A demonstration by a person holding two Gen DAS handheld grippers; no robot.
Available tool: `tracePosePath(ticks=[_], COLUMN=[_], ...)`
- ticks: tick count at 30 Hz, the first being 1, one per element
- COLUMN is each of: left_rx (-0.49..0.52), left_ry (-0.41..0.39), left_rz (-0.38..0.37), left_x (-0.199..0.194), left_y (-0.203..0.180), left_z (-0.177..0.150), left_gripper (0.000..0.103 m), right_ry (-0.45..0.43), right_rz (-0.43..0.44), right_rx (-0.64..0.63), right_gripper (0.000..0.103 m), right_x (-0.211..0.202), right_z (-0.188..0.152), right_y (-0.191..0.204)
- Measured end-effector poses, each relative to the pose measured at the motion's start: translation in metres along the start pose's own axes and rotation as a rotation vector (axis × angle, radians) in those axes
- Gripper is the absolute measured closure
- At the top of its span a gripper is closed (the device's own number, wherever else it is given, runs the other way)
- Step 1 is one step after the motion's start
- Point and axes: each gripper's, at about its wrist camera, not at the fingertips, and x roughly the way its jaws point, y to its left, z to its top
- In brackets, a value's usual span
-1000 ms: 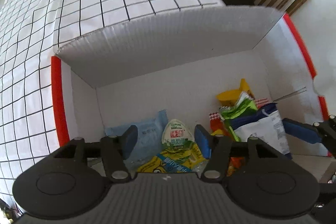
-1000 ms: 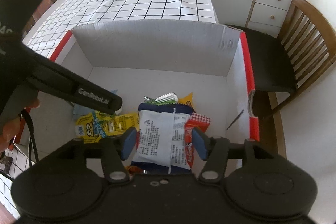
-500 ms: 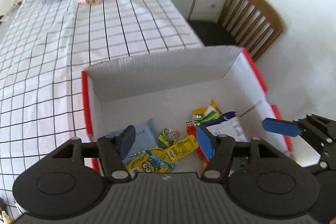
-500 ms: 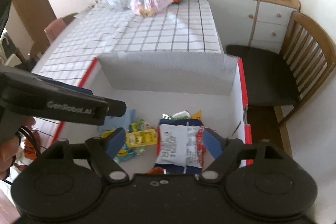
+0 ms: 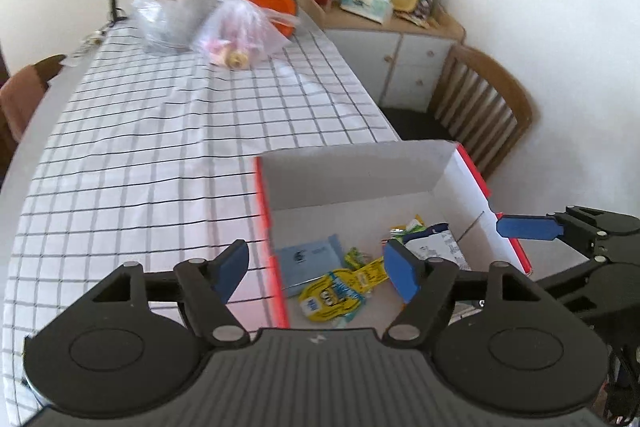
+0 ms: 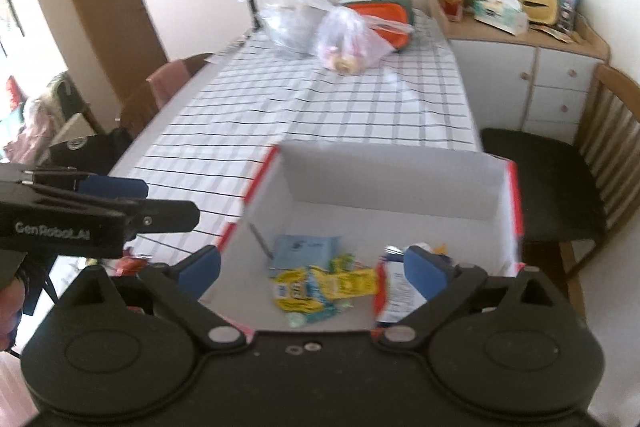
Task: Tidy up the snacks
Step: 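Withdraw both tools from the box back over the remaining snacks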
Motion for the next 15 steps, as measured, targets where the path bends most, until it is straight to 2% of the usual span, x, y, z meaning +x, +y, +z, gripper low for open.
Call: tracePosePath(ticks=[6, 7, 10, 15], left_rx=[-0.062, -0.074, -0.099, -0.148], left_ry=[-0.066, -0.078, -0.112, -0.147], left_rz=[0.018, 0.022, 0.032, 0.032], left_x=[-0.032, -0.037, -0.048, -0.062], left_y=[0.035, 0.041, 0.059, 0.099], left_z=[-0.017, -0.021, -0.03, -0.04], left_gripper=[0.019, 0.016, 0.008, 0.003], right_ry=[-0.005, -0.002, 0.007, 0.015], right_rz=[0.053, 0.063, 0.073, 0.079], right_rx=[-0.059, -0.069, -0.089, -0.103], right_gripper=[0.003, 0.003, 0.003, 0.002], right_x=[0.004, 0.007, 0.013, 0.024], right_z=[0.002, 0.002, 0.003, 0.005], right_y=[0.038, 0.046, 0.064, 0.095])
